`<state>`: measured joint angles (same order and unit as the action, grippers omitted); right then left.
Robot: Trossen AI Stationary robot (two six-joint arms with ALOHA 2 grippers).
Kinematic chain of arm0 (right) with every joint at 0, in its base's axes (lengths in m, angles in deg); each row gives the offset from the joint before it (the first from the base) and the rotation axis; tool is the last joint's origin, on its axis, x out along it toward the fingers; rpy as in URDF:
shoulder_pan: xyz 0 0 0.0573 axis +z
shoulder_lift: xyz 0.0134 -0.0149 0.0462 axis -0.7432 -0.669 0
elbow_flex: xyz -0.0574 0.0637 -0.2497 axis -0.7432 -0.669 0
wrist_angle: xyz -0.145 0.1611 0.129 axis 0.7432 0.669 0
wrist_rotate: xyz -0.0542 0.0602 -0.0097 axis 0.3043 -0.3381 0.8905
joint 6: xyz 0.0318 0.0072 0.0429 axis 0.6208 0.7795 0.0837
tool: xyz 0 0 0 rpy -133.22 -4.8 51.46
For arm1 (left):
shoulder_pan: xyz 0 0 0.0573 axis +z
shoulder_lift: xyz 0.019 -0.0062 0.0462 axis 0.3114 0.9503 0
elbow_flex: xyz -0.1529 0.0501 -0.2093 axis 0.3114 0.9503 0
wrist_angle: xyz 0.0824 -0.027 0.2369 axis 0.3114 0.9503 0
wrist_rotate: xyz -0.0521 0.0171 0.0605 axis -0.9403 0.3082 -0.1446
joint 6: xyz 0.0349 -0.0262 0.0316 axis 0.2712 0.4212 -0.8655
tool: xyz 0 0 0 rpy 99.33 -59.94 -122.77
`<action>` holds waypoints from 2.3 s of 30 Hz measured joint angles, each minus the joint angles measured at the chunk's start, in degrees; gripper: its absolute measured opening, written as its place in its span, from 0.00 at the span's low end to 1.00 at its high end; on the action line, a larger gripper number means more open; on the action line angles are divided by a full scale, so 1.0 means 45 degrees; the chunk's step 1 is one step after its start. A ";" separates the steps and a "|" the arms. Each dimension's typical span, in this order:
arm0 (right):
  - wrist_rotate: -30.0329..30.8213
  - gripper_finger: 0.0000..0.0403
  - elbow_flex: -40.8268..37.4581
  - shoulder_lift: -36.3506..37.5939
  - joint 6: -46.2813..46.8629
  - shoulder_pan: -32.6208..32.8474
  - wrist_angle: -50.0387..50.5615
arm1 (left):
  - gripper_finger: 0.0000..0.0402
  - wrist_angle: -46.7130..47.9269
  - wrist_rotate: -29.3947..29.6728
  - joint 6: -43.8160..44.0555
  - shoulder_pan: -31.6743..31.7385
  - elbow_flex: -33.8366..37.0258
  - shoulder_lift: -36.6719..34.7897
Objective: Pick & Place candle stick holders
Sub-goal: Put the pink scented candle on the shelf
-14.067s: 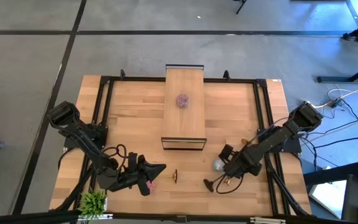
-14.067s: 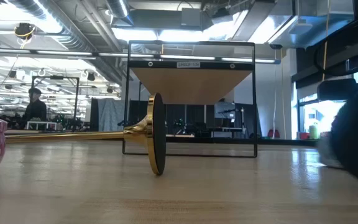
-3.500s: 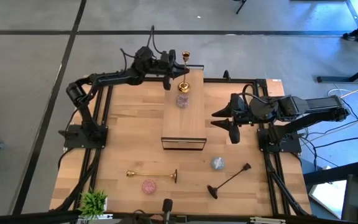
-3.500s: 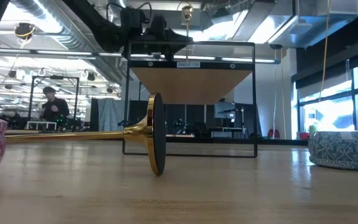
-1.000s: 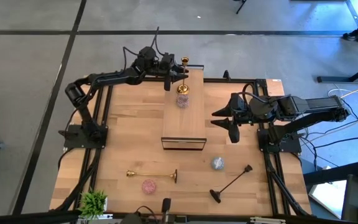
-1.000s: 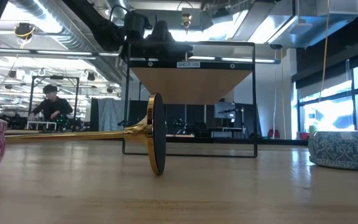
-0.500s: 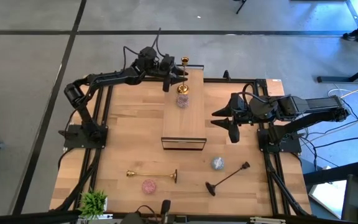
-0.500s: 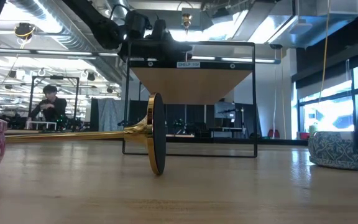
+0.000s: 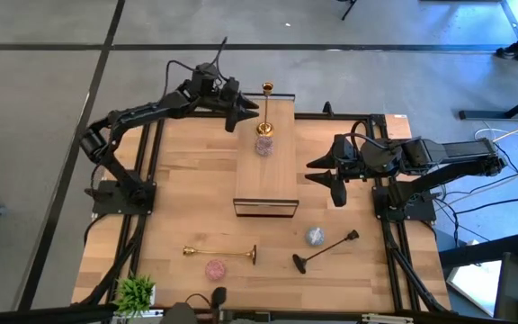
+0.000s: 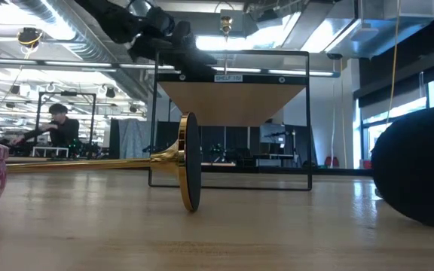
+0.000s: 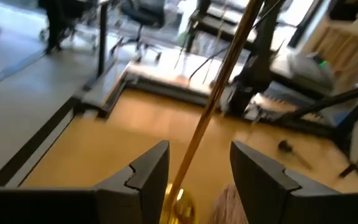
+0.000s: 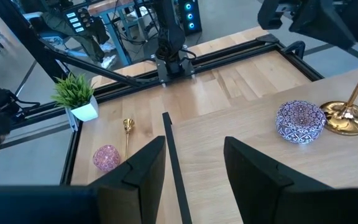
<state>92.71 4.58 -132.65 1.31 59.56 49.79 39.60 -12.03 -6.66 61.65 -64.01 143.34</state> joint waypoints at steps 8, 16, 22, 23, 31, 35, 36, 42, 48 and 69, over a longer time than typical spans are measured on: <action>-0.0005 0.41 0.0000 0.0000 0.0015 0.0000 0.0000 | 0.41 0.5510 0.1104 -0.1627 0.0284 0.0000 -0.1467; -0.0014 0.41 0.0000 0.0000 0.0136 0.0000 -0.0005 | 0.41 0.9869 0.1398 -0.0925 0.0134 0.0000 -0.2928; -0.0462 0.41 0.0000 0.0000 0.0103 0.0000 -0.0010 | 0.41 1.1048 0.1250 0.0821 -0.0746 0.0000 -0.3821; -0.0562 0.41 0.0000 0.0000 0.0087 0.0000 -0.0010 | 0.41 1.1046 0.1248 0.1166 -0.0941 0.0000 -0.3930; -0.0680 0.41 0.0000 0.0000 0.0044 0.0000 -0.0010 | 0.41 1.1029 0.1251 0.3628 -0.2764 0.0000 -0.4236; -0.0680 0.41 0.0000 0.0000 -0.0053 0.0000 -0.0019 | 0.41 1.1029 0.1251 0.4340 -0.3894 0.0000 -0.4236; -0.0675 0.42 0.0000 0.0000 -0.0053 0.0000 -0.0033 | 0.41 1.1029 0.1251 0.4481 -0.4183 0.0000 -0.4236; -0.0675 0.42 0.0005 0.0000 0.0239 0.0000 -0.0130 | 0.41 1.1034 0.1251 0.5040 -0.5854 0.0000 -0.4236; -0.0675 0.42 0.0005 -0.0005 0.0965 0.0000 -0.0117 | 0.41 1.1021 0.1573 0.5592 -0.7738 0.0000 -0.4236; -0.1176 0.42 0.0019 -0.2120 0.3284 0.0920 -0.2184 | 0.41 0.7999 1.1416 1.0441 -1.6182 -0.0015 -0.4153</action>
<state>87.42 4.66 -142.19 16.09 63.70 39.96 75.59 39.34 40.33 -11.17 -64.08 124.65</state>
